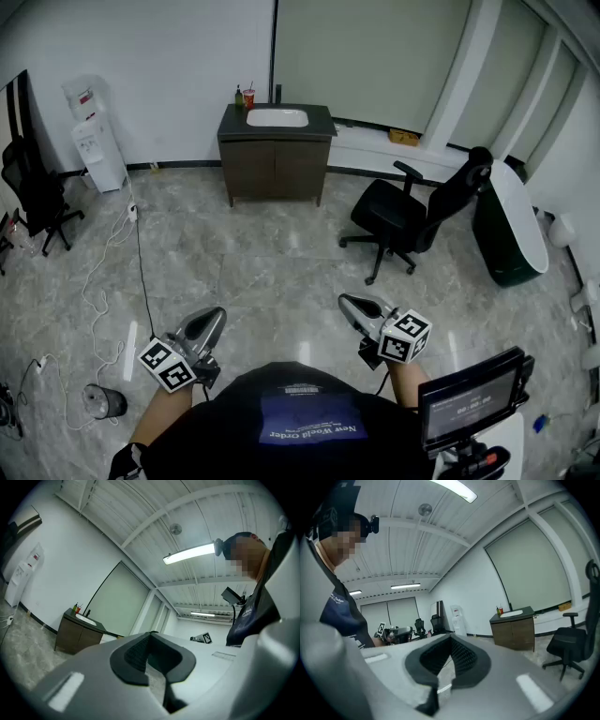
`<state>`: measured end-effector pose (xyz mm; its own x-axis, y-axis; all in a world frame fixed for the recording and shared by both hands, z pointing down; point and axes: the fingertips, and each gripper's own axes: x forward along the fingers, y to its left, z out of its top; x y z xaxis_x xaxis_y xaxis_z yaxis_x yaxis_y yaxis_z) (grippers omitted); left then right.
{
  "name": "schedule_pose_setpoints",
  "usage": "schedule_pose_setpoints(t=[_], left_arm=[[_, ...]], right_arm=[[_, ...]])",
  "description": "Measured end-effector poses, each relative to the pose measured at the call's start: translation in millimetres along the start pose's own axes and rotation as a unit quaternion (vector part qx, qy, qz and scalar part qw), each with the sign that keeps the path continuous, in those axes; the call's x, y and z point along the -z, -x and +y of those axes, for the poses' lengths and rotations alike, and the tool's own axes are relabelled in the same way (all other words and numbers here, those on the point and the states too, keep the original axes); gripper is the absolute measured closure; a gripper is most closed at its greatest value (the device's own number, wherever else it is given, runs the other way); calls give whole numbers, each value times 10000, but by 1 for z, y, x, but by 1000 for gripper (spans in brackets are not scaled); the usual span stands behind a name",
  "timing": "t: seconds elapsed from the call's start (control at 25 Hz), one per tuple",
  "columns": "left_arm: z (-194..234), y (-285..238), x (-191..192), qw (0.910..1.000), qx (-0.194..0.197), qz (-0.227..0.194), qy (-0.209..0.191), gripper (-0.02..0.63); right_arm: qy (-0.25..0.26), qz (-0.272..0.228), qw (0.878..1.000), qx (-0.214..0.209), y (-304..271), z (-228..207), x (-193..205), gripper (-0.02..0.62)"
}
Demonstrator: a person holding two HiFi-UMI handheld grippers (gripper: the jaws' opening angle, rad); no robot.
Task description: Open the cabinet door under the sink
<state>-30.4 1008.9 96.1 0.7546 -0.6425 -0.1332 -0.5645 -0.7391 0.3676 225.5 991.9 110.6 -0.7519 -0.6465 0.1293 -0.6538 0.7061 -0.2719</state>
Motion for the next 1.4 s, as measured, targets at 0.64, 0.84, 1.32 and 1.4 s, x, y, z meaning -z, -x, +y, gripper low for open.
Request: schedule_pose_setpoints(t=[0.64,0.84,1.32,1.4], left_arm=[[3,5,-1,9999,-59,-10,107,604],[6,13,-9,9999,-94,-1,131,604],[50,89,-27,9998,-132,-23,134,604],[55,97,-28,9998,-117,-2,169,604]], right_arm=[[-64,17,10000,-73,-6,1,-5,595],[-127,18,9999,-55,-13,6,-11,594],[-95,21,9999,30,-70,64,-1,594],[-82,66,9999,53,-77,71,2,594]])
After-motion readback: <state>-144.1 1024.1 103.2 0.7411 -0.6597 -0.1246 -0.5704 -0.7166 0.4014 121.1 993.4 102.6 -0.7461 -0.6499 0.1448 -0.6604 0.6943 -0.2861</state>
